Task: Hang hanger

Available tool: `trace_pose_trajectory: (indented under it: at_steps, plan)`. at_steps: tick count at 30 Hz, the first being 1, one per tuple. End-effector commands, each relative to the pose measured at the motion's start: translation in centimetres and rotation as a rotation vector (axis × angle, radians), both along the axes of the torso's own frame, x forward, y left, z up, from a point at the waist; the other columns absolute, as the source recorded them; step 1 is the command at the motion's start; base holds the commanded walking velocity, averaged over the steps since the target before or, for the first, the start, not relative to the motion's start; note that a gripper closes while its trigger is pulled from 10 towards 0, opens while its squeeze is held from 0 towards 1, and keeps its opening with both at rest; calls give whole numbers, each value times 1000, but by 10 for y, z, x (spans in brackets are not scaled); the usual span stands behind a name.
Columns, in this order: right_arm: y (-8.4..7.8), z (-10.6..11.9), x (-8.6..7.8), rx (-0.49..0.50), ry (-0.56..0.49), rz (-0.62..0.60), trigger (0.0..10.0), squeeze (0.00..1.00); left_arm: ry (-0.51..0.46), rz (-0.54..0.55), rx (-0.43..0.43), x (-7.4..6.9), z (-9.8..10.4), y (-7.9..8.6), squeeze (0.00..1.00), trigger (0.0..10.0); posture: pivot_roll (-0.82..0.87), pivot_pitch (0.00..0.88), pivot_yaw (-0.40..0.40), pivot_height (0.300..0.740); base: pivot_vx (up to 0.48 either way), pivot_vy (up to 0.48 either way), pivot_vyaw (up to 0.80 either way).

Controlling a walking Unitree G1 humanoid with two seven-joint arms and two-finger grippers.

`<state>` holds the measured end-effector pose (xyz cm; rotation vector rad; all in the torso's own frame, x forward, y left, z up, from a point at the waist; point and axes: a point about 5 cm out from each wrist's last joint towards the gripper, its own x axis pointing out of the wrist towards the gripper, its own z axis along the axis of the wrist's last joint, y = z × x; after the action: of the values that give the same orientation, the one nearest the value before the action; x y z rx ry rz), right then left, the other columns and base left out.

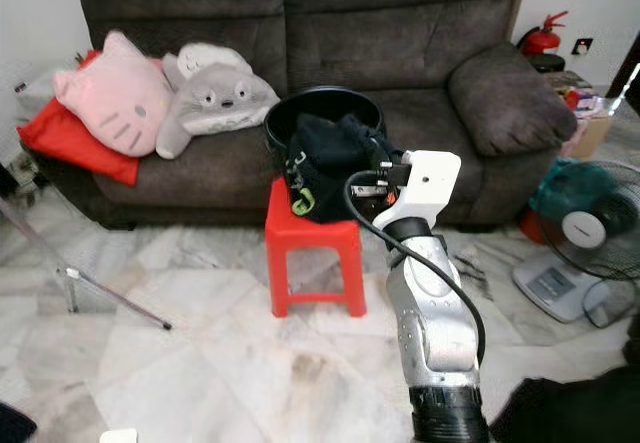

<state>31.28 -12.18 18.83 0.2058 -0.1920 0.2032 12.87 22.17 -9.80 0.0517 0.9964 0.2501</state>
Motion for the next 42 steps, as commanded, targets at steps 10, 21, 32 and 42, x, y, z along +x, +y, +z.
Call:
trace_pose_trajectory:
  at_steps: [10, 21, 32, 42]
  plan:
    - [16, 8, 1, -73, -34, 157, 10000, 0, 2, 12, 19, 0, 0, 2, 0, 10000, -212, 0, 65, 740, -310, 0, 0]
    - [26, 7, -2, -88, -32, 258, 10000, 0, -4, 17, 23, 1, 1, 4, 0, 10000, -208, 0, 64, 740, -311, 0, 0]
    - [-26, -61, 28, 134, 381, -181, 10000, 0, -4, 15, 39, -2, 1, 6, 0, 10000, -186, 0, 61, 740, -56, 0, 0]
    - [-23, -97, 22, 126, 456, -135, 10000, 0, -8, 24, 34, -2, 2, 8, 0, 10000, -175, 0, 60, 740, 0, 0, 0]
